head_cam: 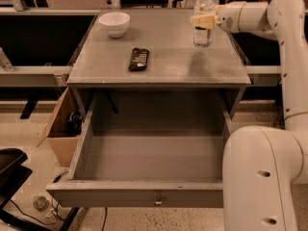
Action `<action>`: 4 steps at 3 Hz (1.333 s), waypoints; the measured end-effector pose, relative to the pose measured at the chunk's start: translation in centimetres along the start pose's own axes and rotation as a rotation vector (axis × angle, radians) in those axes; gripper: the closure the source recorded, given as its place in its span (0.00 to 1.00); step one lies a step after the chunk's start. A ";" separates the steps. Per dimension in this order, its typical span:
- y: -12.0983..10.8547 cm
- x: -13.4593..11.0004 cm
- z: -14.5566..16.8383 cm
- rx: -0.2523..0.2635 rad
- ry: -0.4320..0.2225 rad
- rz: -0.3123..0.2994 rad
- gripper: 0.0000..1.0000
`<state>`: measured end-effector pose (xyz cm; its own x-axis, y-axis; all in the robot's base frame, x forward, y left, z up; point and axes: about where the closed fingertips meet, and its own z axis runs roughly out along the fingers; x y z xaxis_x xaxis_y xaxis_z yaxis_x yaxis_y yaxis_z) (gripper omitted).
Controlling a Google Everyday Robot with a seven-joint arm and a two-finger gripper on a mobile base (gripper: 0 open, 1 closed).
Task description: Place blue plastic bottle into top drawer
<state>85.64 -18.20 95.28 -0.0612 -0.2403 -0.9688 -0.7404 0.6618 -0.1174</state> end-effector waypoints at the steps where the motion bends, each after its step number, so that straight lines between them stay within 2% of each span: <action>1: 2.6 -2.5 -1.6 -0.045 0.093 -0.081 1.00; 2: 4.6 -4.9 -4.3 -0.057 0.212 -0.167 1.00; 3: 6.1 -7.6 -9.6 0.007 0.370 -0.231 1.00; 4: 7.8 -10.1 -14.1 0.094 0.468 -0.257 1.00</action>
Offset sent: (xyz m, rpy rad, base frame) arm -0.1407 0.0167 0.0824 -0.4637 0.0470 0.0651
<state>71.06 -20.60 107.26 -0.1937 -0.6794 -0.7077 -0.7090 0.5955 -0.3777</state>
